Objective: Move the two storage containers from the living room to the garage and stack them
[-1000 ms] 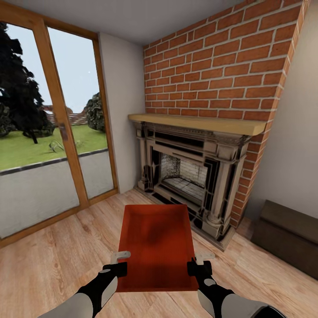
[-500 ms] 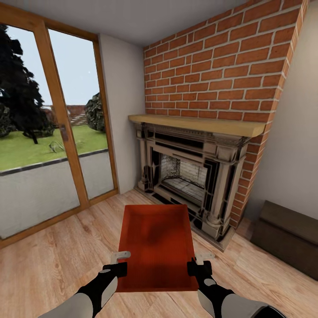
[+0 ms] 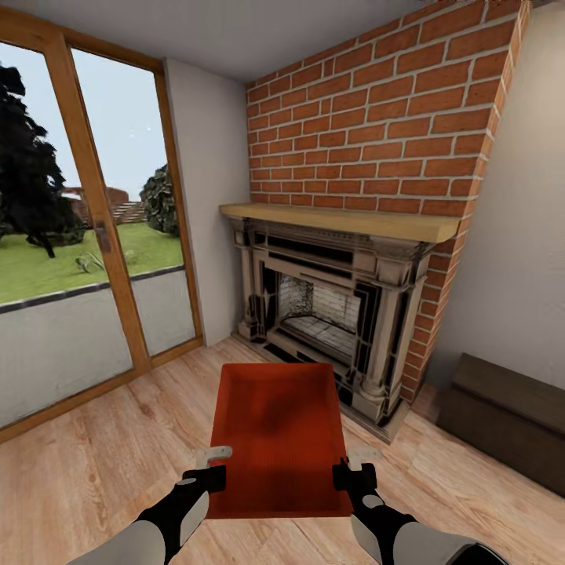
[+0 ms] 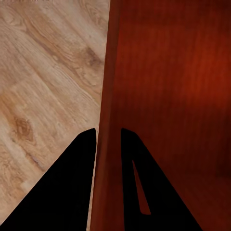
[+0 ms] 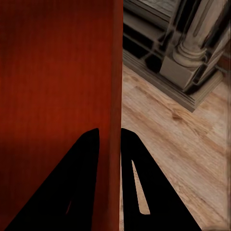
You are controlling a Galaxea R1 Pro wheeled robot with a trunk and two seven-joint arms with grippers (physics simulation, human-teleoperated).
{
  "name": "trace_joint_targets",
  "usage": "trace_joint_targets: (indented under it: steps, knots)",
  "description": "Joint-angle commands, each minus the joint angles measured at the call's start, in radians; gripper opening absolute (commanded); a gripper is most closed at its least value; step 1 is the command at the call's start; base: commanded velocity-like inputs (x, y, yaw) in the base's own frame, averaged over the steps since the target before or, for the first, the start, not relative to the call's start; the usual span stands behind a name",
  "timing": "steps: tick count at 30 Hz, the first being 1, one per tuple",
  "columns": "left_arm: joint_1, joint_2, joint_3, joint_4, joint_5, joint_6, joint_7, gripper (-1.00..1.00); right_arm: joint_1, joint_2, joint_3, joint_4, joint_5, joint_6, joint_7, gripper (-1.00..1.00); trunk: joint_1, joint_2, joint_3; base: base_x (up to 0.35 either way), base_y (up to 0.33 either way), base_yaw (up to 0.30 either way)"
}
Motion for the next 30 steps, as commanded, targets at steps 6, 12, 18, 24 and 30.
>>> trace_joint_targets:
  steps: [6, 12, 18, 24, 30]
  knots:
    - [0.0, 0.0, 0.027, -0.005, -0.007, 0.005, 0.011, -1.0, -0.001, 0.003, -0.047, -0.001, 0.003, 0.0, -0.001, -1.0, 0.0, -0.001, 0.0, 0.0, 0.0, -0.261]
    - [0.0, 0.0, 0.027, -0.004, -0.007, 0.005, 0.011, -1.0, -0.001, 0.003, -0.047, -0.001, 0.003, 0.0, -0.001, -1.0, 0.0, -0.001, 0.002, 0.0, 0.0, -0.277]
    - [0.0, -0.001, 0.027, -0.002, -0.007, 0.005, 0.011, -1.0, -0.001, 0.002, -0.047, -0.001, 0.003, 0.0, -0.001, -1.0, 0.0, -0.001, 0.005, 0.0, 0.0, -0.277]
    - [0.0, -0.001, 0.027, 0.003, -0.008, 0.005, 0.011, -1.0, -0.001, 0.002, -0.047, -0.001, 0.003, 0.0, -0.001, -1.0, 0.0, -0.001, 0.008, 0.0, 0.0, -0.277]
    - [0.0, 0.0, 0.027, 0.005, -0.007, 0.005, 0.011, -1.0, -0.001, 0.002, -0.047, -0.001, 0.003, 0.0, -0.001, -1.0, 0.0, -0.001, 0.011, 0.0, 0.0, -0.277]
